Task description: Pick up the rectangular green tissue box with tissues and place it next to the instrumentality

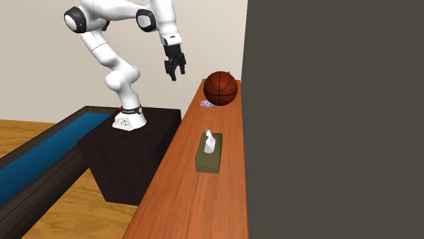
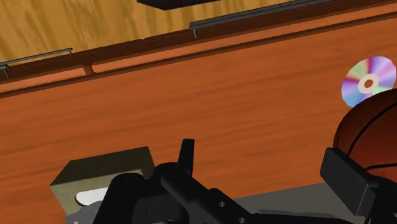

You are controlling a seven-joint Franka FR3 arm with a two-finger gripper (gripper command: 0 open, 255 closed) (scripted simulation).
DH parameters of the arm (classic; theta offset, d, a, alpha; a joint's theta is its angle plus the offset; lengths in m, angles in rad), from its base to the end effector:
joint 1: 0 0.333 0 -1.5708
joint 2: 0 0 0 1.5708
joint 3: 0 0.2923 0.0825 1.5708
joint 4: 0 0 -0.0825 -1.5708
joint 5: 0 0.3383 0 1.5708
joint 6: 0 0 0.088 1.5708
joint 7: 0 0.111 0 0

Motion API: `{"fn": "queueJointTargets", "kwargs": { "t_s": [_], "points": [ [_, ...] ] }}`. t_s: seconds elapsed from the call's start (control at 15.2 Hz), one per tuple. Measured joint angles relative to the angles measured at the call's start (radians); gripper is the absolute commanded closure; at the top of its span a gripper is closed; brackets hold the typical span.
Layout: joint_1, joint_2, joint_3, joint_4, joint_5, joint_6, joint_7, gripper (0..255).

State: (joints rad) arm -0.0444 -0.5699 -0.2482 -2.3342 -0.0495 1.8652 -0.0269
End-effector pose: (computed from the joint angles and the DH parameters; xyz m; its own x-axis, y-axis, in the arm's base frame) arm 0.3419 -0.1205 0.5307 0.9709 -0.2221 0.0898 -0.2151 -0.9732 -0.0820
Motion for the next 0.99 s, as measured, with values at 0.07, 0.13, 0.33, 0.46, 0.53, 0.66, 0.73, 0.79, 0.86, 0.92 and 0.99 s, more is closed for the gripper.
{"fn": "queueJointTargets", "kwargs": {
  "t_s": [0.07, 0.13, 0.33, 0.46, 0.53, 0.66, 0.73, 0.79, 0.86, 0.92, 0.99],
  "points": [
    [-0.002, 0.031, -0.021, 0.01, 0.009, 0.026, -0.013, 0],
    [-0.003, 0.058, -0.042, 0.019, 0.019, 0.05, -0.026, 0],
    [-0.004, 0.151, -0.105, 0.061, 0.06, 0.113, -0.073, 0],
    [-0.003, 0.216, -0.148, 0.082, 0.097, 0.159, -0.11, 0],
    [-0.001, 0.25, -0.169, 0.099, 0.12, 0.178, -0.129, 0],
    [0.004, 0.326, -0.208, 0.134, 0.175, 0.216, -0.171, 0],
    [0.004, 0.36, -0.228, 0.155, 0.203, 0.225, -0.195, 0],
    [0.005, 0.399, -0.246, 0.182, 0.236, 0.232, -0.219, 0],
    [0.004, 0.432, -0.261, 0.205, 0.268, 0.236, -0.239, 0],
    [0.004, 0.476, -0.276, 0.234, 0.306, 0.243, -0.263, 0],
    [-0.002, 0.524, -0.292, 0.267, 0.35, 0.246, -0.294, 0]
  ]
}}
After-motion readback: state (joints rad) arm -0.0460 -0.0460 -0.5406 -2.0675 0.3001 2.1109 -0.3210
